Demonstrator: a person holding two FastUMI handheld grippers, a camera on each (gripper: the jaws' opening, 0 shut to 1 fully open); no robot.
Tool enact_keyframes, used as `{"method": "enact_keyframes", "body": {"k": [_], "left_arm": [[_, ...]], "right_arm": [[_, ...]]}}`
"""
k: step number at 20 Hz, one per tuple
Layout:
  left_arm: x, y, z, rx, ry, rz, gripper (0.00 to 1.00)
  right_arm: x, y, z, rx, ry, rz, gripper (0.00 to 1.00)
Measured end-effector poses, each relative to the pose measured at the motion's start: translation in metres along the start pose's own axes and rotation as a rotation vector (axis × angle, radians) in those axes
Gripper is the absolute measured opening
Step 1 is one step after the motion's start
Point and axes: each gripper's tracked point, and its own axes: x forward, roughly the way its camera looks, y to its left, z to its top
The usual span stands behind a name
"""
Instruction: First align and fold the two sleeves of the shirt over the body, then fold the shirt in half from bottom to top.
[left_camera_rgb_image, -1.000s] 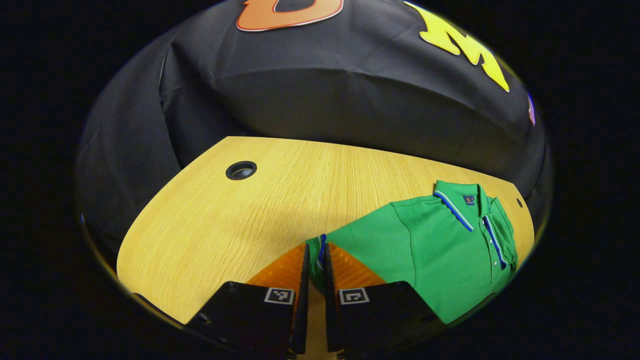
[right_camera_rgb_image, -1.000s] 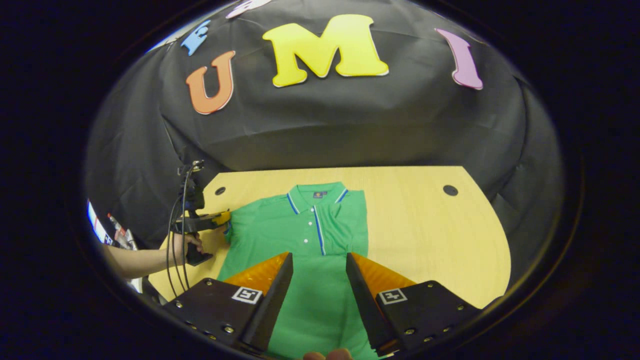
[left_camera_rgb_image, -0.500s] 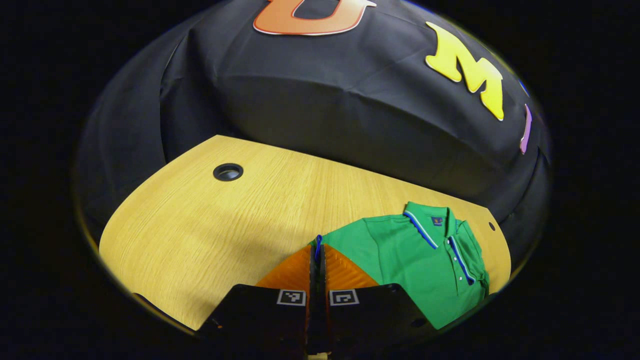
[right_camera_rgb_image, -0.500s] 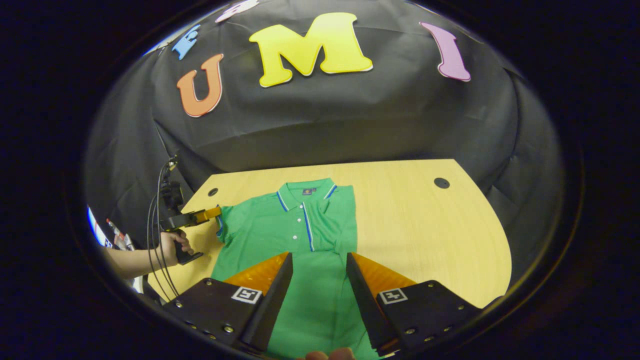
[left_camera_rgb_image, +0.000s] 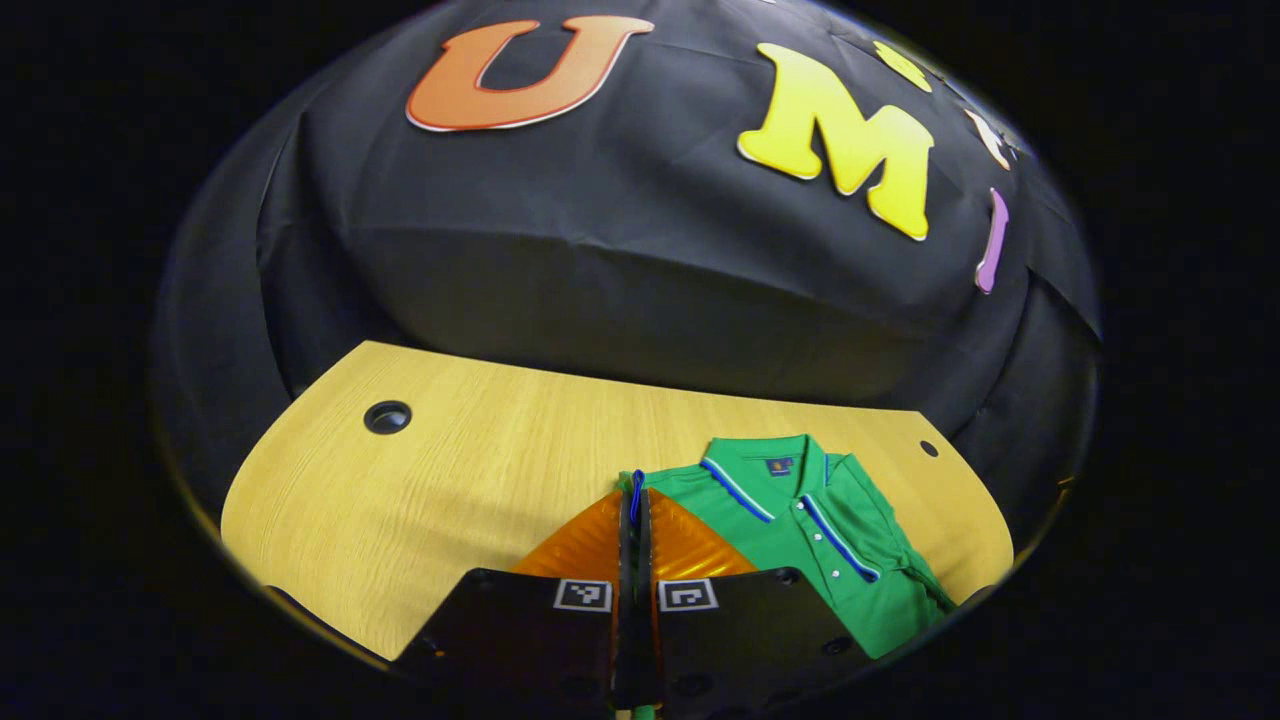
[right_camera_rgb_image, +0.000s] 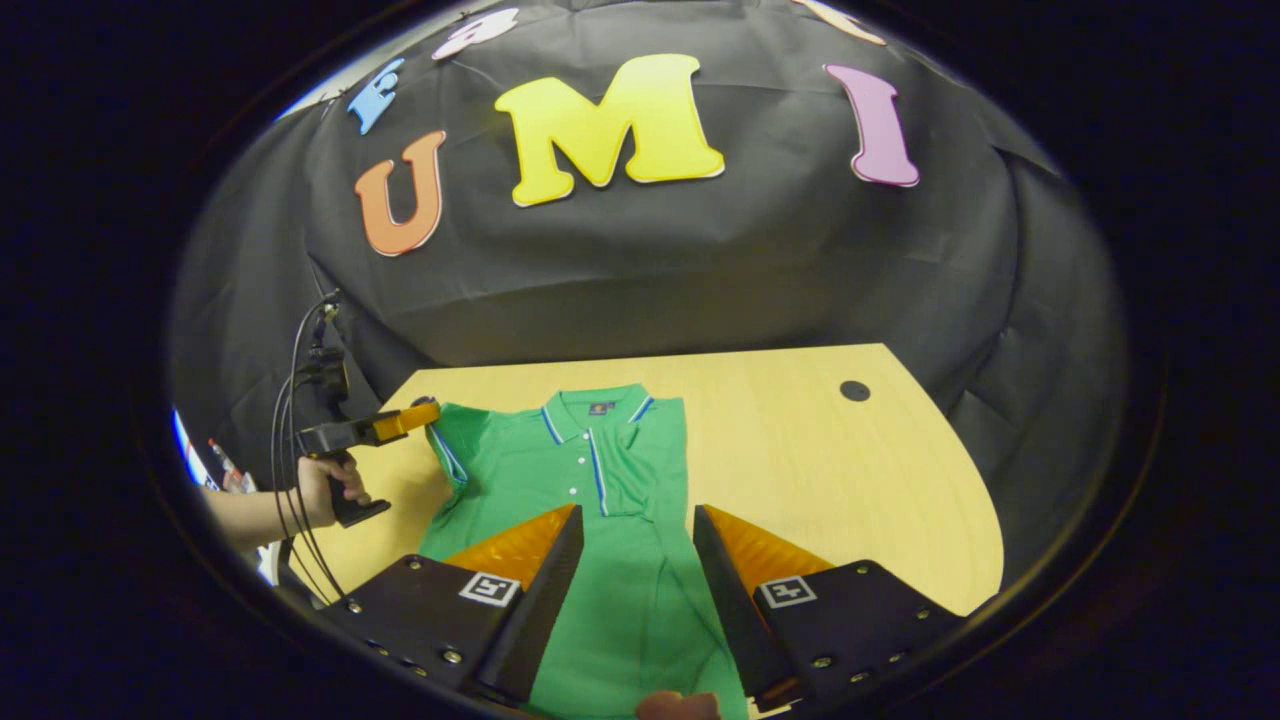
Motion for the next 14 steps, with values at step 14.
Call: {"method": "enact_keyframes", "body": {"k": [14], "left_arm": [[0.05, -0.123, -0.044, 0.341, 0.134, -0.13, 0.04]], "right_arm": [[-0.044, -0.059, -0.029, 0.021, -0.002, -0.075, 0.73]]}}
